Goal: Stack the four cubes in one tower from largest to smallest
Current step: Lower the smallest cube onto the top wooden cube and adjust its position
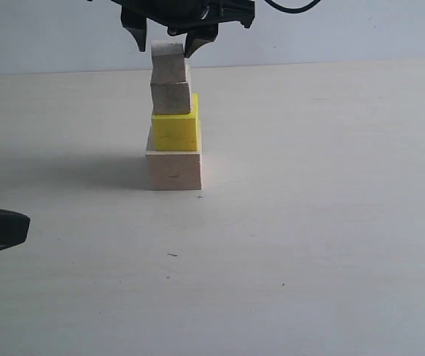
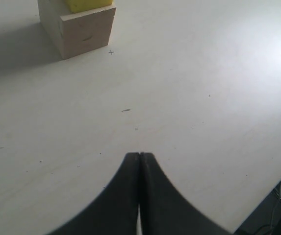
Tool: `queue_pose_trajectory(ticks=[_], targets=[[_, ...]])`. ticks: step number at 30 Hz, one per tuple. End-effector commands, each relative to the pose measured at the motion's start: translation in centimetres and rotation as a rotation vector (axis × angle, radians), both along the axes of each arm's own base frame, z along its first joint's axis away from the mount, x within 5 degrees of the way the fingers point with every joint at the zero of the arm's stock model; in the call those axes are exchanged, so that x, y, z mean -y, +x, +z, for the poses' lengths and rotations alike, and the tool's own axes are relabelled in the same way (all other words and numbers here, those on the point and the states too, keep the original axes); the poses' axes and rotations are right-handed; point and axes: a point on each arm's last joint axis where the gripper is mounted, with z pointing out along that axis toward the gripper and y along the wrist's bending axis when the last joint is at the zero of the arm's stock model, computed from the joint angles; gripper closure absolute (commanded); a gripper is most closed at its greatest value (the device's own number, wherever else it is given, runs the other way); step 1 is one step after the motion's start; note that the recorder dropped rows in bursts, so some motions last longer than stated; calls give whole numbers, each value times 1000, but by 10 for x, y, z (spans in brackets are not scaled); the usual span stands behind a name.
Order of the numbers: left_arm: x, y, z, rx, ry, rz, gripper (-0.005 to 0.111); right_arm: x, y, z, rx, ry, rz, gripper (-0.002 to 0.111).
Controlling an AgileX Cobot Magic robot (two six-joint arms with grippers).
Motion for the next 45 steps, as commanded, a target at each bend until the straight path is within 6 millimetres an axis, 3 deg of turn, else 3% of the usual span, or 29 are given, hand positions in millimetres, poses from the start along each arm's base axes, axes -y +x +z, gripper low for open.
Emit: queue_pose_trajectory(ticks=[1, 21, 36, 45], targets=[[1, -1, 2, 4, -13, -4, 107, 0, 0, 5, 22, 10, 1, 54], [1, -1, 2, 3, -16, -3, 107, 1, 2, 5, 40, 5, -20, 58], [1, -1, 2, 3, -16, -3, 107, -2, 6, -8, 22, -18, -20, 61], [1, -1, 2, 3, -16, -3, 107, -2, 6, -8, 22, -17, -22, 78]])
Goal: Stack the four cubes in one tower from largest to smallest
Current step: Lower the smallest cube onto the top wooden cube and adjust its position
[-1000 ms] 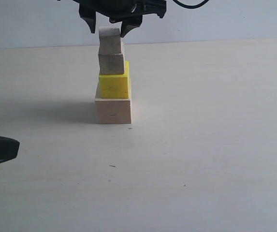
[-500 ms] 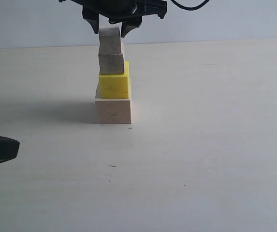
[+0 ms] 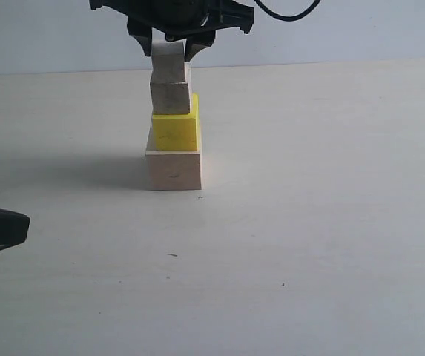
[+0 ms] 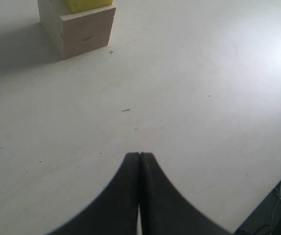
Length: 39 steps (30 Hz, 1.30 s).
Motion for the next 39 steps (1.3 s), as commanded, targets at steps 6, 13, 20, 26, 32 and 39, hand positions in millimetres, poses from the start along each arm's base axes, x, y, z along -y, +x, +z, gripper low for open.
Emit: queue_pose_trajectory(ticks=[6, 13, 20, 26, 32, 39], targets=[[1, -1, 2, 6, -17, -1, 107, 0, -1, 5, 9, 12, -4, 79], [1, -1, 2, 6, -17, -1, 107, 6, -5, 21, 49, 23, -3, 79], [1, -1, 2, 5, -16, -1, 107, 7, -6, 25, 54, 29, -5, 79], [1, -1, 2, 4, -18, -1, 107, 7, -6, 25, 50, 48, -42, 79], [1, -1, 2, 4, -18, -1, 107, 8, -4, 24, 60, 36, -46, 79], [1, -1, 2, 4, -18, -1, 107, 5, -2, 18, 51, 29, -45, 79]])
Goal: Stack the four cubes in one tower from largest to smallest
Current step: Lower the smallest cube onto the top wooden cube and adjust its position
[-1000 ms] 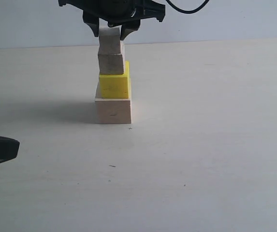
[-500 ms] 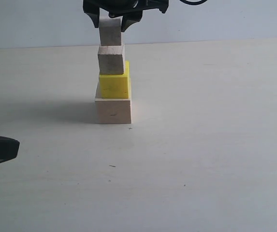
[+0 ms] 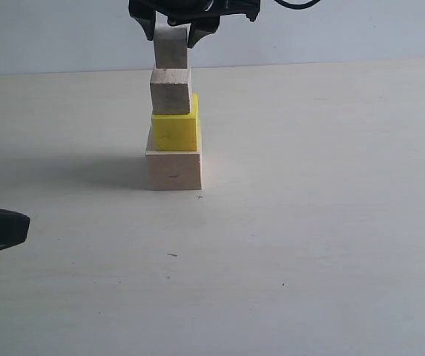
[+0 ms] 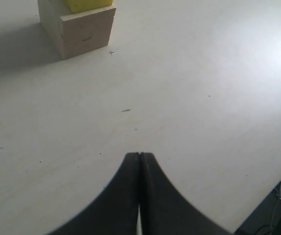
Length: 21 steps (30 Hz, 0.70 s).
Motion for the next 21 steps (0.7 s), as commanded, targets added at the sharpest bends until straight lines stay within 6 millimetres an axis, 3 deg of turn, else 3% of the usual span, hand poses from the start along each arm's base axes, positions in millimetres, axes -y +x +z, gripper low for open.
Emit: queue_pose_trajectory(ticks=[1, 21], targets=[[1, -1, 2, 4, -18, -1, 107, -2, 1, 2, 24, 3, 2, 79], [1, -1, 2, 5, -18, 0, 107, -5, 3, -7, 13, -8, 5, 79]])
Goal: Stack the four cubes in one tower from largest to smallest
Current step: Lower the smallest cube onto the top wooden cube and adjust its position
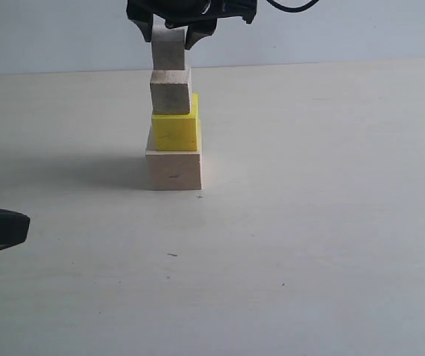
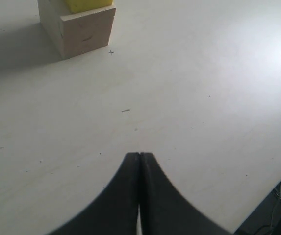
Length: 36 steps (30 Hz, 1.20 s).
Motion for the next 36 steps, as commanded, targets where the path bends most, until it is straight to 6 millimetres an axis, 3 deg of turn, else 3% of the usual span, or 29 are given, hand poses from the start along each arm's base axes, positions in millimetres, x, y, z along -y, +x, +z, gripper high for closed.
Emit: queue_pose_trajectory(ticks=[1, 23, 31, 36], targets=[[1, -1, 2, 5, -18, 0, 107, -2, 1, -1, 8, -7, 0, 79], [1, -1, 2, 5, -18, 0, 107, -1, 0, -2, -7, -15, -3, 78], [1, -1, 2, 5, -18, 0, 107, -2, -1, -2, -12, -4, 2, 57], [1, -1, 2, 5, -18, 0, 107, -2, -1, -2, -12, -4, 2, 49]])
